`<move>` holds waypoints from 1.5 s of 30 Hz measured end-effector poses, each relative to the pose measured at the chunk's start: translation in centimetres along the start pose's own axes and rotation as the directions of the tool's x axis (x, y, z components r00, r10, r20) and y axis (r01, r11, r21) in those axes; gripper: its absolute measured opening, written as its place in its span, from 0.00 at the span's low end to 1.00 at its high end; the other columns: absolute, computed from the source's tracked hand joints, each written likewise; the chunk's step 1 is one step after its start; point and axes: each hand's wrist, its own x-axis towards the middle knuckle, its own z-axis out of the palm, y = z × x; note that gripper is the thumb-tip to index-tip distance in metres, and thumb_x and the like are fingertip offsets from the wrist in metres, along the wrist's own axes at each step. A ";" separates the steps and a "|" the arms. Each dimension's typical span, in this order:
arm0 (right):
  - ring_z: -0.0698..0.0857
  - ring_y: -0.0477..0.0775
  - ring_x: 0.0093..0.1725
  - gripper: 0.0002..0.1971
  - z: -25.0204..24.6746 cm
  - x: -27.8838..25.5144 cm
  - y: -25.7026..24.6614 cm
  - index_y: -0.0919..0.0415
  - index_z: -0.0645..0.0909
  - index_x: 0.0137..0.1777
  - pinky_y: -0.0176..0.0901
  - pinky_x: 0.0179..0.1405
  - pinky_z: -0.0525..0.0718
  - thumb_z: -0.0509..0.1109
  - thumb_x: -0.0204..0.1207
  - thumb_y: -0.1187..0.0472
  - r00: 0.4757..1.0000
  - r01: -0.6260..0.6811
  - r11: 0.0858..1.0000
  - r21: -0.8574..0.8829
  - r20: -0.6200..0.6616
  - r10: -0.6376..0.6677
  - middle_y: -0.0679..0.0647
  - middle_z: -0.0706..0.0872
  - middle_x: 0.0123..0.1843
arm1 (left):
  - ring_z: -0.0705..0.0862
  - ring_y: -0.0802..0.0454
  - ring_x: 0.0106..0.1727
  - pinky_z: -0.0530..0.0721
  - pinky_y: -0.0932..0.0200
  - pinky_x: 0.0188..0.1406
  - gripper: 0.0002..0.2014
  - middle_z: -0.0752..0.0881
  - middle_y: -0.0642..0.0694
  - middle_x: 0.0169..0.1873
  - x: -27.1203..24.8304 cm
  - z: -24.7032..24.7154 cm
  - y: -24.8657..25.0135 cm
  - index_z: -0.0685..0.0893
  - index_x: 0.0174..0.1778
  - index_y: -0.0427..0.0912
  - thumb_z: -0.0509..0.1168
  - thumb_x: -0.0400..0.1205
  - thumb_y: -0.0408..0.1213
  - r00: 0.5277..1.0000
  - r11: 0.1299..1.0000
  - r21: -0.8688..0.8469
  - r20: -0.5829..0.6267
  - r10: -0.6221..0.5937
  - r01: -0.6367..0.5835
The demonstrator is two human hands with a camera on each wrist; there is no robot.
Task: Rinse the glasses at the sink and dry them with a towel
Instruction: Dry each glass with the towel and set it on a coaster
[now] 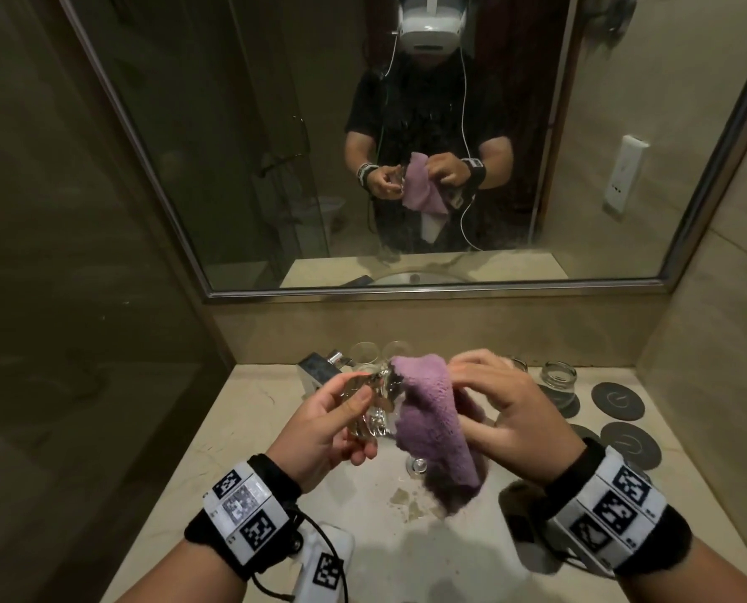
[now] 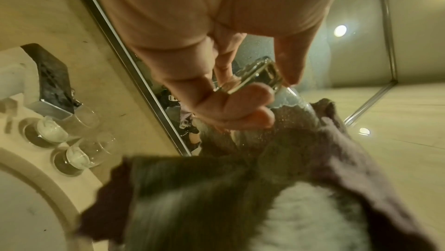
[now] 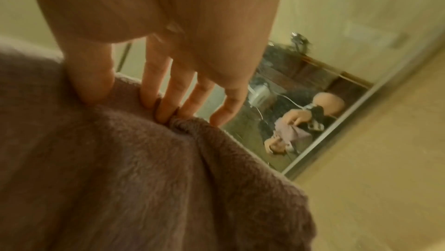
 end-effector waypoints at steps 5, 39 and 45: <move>0.83 0.53 0.65 0.23 1.6 -1.0 0.0 0.45 0.83 0.63 0.50 0.59 0.84 0.78 0.67 0.44 0.987 -0.118 0.914 0.388 -0.059 0.152 0.45 0.85 0.64 | 0.80 0.45 0.22 0.75 0.63 0.15 0.24 0.87 0.40 0.40 0.1 0.0 -0.5 0.78 0.64 0.39 0.69 0.72 0.41 1.000 1.000 -0.025 -0.018 0.005 -0.006; 0.84 0.69 0.55 0.18 5.9 -0.1 0.1 0.57 0.78 0.60 0.65 0.50 0.85 0.68 0.70 0.56 0.806 -0.227 0.419 0.879 -0.072 0.587 0.67 0.82 0.60 | 0.83 0.45 0.30 0.85 0.58 0.25 0.14 0.84 0.37 0.49 0.7 2.3 -0.8 0.81 0.58 0.46 0.68 0.78 0.44 0.999 0.998 0.055 -0.016 0.038 -0.037; 0.85 0.65 0.49 0.24 5.9 0.8 0.0 0.65 0.86 0.56 0.55 0.48 0.85 0.61 0.79 0.45 0.724 -0.321 0.084 0.943 0.187 0.663 0.64 0.89 0.50 | 0.87 0.51 0.53 0.87 0.54 0.49 0.14 0.84 0.48 0.59 0.6 1.4 -1.4 0.82 0.59 0.60 0.71 0.79 0.45 0.896 0.666 0.625 0.132 0.423 -0.407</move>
